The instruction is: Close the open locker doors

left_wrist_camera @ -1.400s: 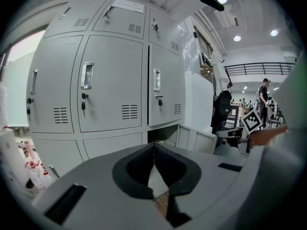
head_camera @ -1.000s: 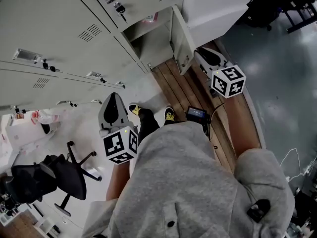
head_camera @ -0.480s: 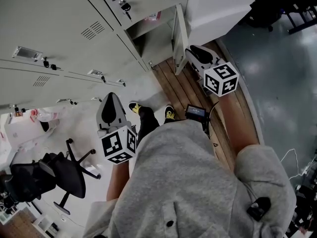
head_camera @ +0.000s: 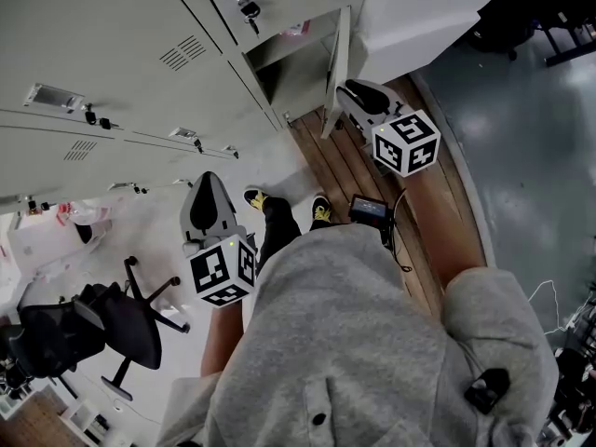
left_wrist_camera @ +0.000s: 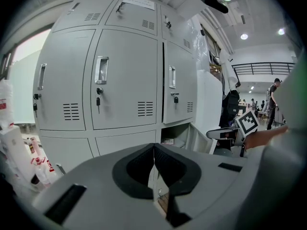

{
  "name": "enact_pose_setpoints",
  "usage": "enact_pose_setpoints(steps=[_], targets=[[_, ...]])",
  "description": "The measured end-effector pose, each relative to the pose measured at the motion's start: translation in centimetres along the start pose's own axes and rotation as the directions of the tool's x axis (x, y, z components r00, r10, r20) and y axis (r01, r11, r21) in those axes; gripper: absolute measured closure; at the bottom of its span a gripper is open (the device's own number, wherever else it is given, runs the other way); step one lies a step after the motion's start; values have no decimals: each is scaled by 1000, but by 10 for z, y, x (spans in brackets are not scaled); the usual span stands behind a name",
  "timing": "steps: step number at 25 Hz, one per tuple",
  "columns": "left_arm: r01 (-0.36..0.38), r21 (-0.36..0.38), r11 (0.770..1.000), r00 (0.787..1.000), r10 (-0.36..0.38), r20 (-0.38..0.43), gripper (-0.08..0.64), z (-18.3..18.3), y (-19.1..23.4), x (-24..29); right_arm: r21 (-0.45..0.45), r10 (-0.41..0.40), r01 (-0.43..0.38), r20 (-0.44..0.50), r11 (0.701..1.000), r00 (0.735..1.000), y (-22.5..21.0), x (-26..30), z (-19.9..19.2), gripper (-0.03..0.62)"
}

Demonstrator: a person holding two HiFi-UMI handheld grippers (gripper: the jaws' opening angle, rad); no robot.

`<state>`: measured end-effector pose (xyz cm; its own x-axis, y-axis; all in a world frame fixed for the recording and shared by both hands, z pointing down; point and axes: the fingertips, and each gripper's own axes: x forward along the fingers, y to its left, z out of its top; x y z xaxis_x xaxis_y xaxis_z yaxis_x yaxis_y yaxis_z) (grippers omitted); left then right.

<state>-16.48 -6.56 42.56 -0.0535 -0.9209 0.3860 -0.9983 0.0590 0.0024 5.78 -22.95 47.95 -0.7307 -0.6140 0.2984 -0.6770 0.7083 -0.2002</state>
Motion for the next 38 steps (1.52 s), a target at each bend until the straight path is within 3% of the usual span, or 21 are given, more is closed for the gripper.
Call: enact_pose_setpoints(steps=[8,23,38], targets=[[-24,-10,1000,1000,24,-4,549,0,22,0,2,20,-20,12,1000,1000,20,31,7,497],[-101,-37,994,995,101,-21,549,-9,83,-10,36,-18,16,63,999,998,45,99,21,497],[-144,-46,988,989,142,-46,549,-15,120,-8,76,-19,7,161,997,987,51,148,45,488]])
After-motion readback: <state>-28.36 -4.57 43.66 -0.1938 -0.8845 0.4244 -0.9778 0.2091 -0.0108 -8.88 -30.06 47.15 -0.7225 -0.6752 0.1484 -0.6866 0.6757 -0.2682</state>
